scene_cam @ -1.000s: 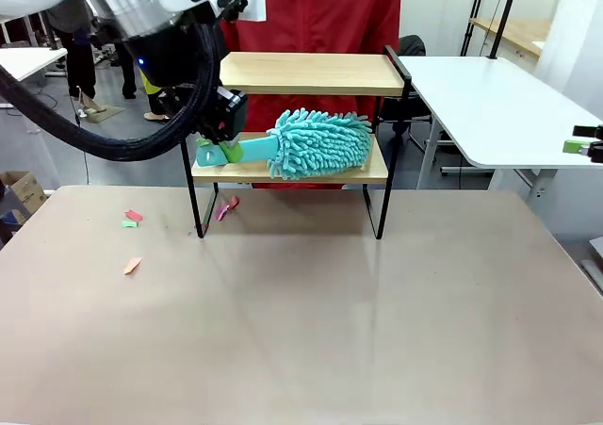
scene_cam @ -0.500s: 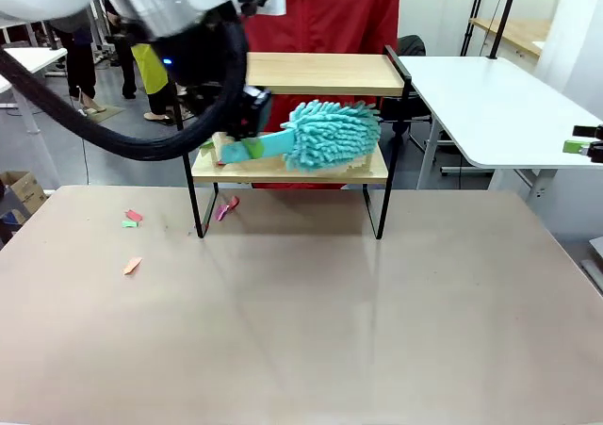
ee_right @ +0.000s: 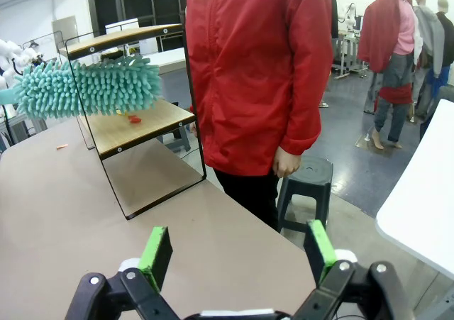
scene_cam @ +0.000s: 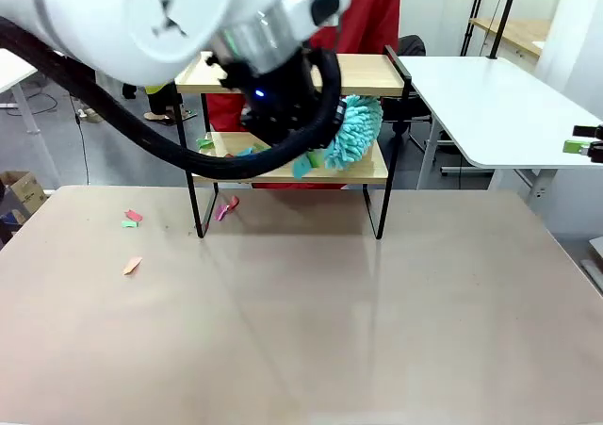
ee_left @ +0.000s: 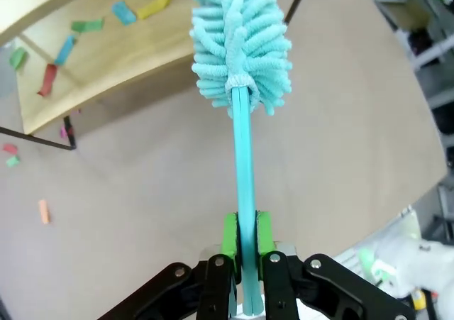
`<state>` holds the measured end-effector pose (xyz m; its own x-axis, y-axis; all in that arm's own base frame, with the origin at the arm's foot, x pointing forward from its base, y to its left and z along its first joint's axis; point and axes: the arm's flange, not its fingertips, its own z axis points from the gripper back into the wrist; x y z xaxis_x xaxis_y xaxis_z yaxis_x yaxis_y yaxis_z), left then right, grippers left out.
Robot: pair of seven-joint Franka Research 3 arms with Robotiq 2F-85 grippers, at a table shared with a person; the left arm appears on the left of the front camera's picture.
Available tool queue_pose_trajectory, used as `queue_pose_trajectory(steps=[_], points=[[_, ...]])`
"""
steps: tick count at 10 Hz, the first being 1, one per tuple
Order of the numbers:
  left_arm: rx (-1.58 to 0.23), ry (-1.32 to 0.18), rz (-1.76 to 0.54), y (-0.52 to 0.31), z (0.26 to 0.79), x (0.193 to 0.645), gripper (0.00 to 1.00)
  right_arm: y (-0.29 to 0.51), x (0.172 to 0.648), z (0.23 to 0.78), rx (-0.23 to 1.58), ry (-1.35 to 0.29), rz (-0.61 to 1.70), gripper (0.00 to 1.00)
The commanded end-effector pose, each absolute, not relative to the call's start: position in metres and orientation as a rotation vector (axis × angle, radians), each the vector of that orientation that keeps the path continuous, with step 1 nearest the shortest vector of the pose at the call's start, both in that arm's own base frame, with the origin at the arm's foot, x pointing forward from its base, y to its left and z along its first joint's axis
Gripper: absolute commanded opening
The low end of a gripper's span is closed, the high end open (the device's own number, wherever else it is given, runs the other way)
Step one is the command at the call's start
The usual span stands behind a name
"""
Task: Clean the shelf.
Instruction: Clean the specific section of the Shelf indicated by the human with the Duster.
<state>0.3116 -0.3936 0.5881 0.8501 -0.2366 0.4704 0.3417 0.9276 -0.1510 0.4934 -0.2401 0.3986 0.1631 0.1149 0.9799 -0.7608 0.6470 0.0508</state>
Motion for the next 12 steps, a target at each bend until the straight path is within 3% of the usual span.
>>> queue_pose_trajectory(steps=[1,4,12], points=[[-0.184,-0.532,-0.193,-0.434,0.588,0.314,0.13,-0.238,0.494,0.401,0.629,-1.264,0.689,1.00],[-0.125,-0.560,-0.091,-0.462,0.573,0.313,0.13,-0.238,0.494,0.401,0.629,-1.264,0.689,1.00],[-0.116,-0.527,-0.157,-0.501,0.539,0.325,0.13,-0.238,0.494,0.401,0.629,-1.264,0.689,1.00]])
